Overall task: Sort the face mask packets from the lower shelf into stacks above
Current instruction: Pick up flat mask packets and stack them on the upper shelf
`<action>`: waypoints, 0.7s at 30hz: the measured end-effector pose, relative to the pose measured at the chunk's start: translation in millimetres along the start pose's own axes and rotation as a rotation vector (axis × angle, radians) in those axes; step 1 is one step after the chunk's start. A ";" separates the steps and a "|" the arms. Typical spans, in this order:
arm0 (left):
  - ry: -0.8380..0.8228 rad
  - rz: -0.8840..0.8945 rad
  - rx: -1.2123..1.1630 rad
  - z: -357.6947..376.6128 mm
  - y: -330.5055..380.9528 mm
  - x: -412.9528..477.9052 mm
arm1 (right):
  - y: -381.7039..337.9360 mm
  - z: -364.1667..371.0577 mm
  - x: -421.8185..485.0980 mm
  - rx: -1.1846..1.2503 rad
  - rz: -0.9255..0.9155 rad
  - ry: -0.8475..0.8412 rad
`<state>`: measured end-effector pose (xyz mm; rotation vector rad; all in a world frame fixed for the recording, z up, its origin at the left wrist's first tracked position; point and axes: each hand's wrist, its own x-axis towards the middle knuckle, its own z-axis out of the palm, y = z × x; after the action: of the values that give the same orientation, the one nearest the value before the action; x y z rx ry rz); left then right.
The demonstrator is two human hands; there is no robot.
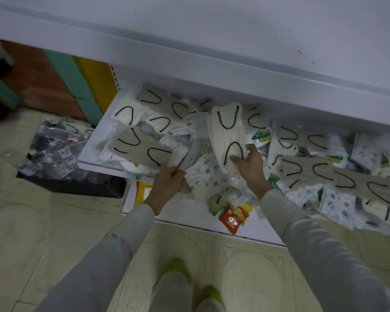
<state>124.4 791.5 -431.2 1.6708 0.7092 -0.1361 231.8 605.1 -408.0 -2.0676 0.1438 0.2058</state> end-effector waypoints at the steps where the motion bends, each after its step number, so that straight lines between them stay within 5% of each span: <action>1: 0.005 -0.024 -0.048 3.7 1.5 1.6 | -1.7 -4.3 -2.9 0.087 0.009 -0.028; 6: -0.068 -0.102 -0.421 20.7 26.3 1.9 | -8.9 -15.7 -21.0 0.412 0.044 -0.285; 12: -0.080 -0.107 -0.796 27.4 53.7 3.8 | -6.3 -15.3 -36.9 0.205 -0.025 -0.533; 17: 0.114 -0.142 -0.759 22.8 46.1 2.1 | -5.7 3.6 -40.8 0.119 -0.013 -0.667; 21: 0.091 -0.148 -0.759 8.0 37.2 4.3 | -6.2 13.8 -43.5 0.132 -0.010 -0.622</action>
<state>149.5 783.6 -403.4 0.9030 0.8225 0.1010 189.2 620.8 -400.2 -1.7847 -0.2283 0.7950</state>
